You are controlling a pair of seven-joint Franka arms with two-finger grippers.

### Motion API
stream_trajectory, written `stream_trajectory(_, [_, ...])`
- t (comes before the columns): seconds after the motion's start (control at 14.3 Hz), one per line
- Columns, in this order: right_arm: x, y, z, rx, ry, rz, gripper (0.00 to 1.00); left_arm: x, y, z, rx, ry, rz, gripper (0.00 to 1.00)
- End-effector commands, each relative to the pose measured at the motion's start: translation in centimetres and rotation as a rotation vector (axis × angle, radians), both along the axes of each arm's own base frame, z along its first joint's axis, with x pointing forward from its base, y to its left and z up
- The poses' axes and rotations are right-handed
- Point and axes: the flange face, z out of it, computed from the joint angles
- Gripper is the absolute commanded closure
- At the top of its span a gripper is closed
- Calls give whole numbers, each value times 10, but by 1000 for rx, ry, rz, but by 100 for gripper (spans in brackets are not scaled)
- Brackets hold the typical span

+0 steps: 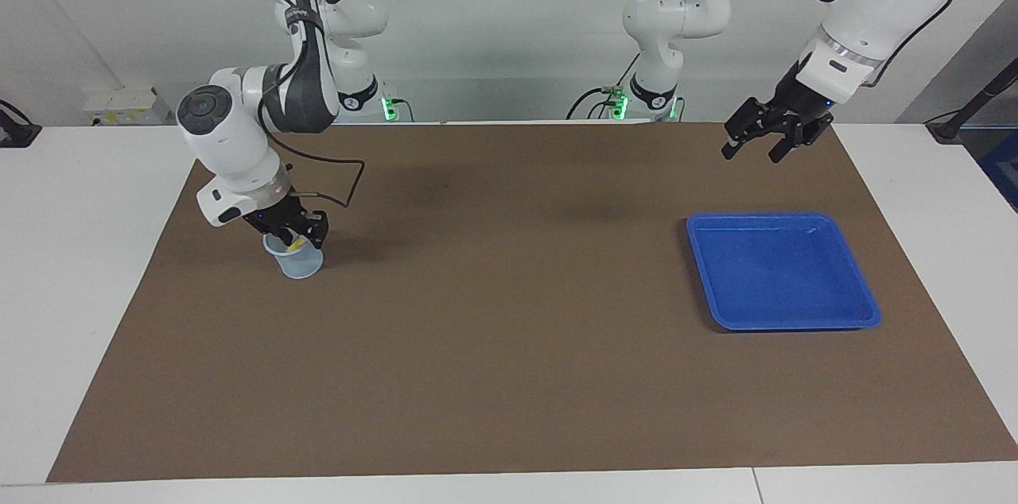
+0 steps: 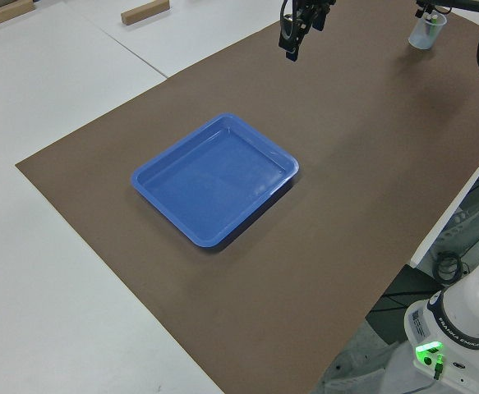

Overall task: Right arm passes pens to left for tray arrangement
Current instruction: 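Reach the right gripper into the white cup while the left gripper rises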

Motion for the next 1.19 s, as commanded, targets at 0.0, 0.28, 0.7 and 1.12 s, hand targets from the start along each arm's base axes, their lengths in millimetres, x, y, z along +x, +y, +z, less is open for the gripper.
stream_trajectory(0.0, [0,-8,-3,18,-5,2,40,-12,-8,-16,-83,0,75,0])
stream_trajectory(0.28, [-3,-9,-3,19,6,-1,46,-9,-39,-45,-205,-12,169,0])
stream_trajectory(0.7, [-6,-9,-4,22,25,-6,53,-6,-55,-68,-356,21,267,0])
stream_trajectory(1.12, [-7,-9,-5,23,34,-5,62,-6,-56,-90,-528,59,405,0])
